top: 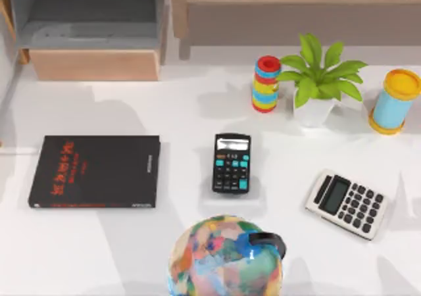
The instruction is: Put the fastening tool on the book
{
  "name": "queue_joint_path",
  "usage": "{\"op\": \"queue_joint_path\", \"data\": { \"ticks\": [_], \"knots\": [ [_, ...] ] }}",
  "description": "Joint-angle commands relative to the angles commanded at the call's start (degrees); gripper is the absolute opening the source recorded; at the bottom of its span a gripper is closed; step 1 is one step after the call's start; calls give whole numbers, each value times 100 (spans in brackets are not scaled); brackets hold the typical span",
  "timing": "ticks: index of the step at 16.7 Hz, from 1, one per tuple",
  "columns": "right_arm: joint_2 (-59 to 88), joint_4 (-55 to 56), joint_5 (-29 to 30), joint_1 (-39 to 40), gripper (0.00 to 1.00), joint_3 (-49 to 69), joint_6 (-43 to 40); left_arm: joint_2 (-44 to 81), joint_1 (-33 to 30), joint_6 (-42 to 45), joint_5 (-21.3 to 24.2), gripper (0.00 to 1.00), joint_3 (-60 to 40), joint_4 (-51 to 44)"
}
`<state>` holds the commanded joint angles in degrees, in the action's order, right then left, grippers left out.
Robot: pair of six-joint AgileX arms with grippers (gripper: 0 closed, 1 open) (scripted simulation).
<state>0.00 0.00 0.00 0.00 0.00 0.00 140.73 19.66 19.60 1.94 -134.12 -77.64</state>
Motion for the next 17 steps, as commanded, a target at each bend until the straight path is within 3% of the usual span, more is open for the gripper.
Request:
{"op": "queue_joint_path", "data": {
  "ticks": [7, 12, 17],
  "knots": [
    [0, 0, 0, 0, 100, 0, 0, 1073, -87, -95, 15, 100, -580, 466],
    [0, 0, 0, 0, 100, 0, 0, 1117, -101, -103, 16, 100, -619, 474],
    [0, 0, 0, 0, 100, 0, 0, 1117, -101, -103, 16, 62, -619, 474]
  ]
}}
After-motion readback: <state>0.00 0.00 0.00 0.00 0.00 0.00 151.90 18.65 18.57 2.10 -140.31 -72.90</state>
